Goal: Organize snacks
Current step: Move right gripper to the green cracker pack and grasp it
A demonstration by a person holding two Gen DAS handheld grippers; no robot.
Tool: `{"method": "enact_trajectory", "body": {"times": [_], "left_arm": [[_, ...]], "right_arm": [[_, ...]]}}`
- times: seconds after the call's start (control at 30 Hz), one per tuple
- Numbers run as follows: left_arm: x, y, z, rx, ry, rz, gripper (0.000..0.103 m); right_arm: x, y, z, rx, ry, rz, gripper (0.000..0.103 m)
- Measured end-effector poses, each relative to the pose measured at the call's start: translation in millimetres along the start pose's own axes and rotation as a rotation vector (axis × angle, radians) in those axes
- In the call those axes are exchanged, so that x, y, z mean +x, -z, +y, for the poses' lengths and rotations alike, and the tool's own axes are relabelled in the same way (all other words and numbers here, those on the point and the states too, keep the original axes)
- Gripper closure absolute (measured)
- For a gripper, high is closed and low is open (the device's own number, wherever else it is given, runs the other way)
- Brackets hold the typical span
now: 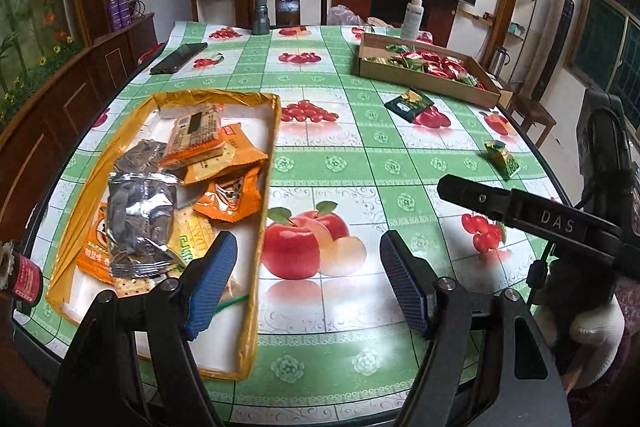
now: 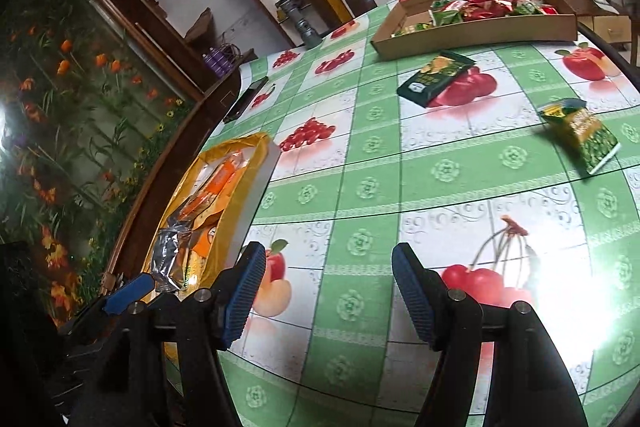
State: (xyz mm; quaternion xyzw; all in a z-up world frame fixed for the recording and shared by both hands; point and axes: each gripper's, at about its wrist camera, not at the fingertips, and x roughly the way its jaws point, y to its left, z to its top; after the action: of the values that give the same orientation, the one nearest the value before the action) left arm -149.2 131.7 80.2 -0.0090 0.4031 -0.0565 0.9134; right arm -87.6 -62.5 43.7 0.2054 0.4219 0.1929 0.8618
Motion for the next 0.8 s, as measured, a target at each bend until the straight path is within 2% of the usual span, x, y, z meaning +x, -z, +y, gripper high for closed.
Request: {"method": "enact_trajectory", "body": {"times": [0.2, 0.37, 0.57, 0.8], "left_arm": [[2.4, 0.3, -5.9, 0.005, 0.051, 0.013, 0.029], [5.6, 1.6, -9.6, -0.003, 0.126, 0.023, 0.029], [9.0, 1.7, -8.7, -0.029, 0.216, 0.018, 0.029], [12.6, 1.0, -6.9, -0.018, 0.275, 0.024, 0.029]], "right_arm": [[-3.2, -1.6, -12.4, 0.021, 0.016, -0.003, 0.034], [-13.7, -18.9, -40.9, 0.089, 0.08, -0.044, 0.034], [-17.9, -66.8, -70.4, 0.107, 0.211, -0.086, 0.034], [35.3, -128.9, -86.5, 0.133, 0.273, -0.048, 0.034]]}}
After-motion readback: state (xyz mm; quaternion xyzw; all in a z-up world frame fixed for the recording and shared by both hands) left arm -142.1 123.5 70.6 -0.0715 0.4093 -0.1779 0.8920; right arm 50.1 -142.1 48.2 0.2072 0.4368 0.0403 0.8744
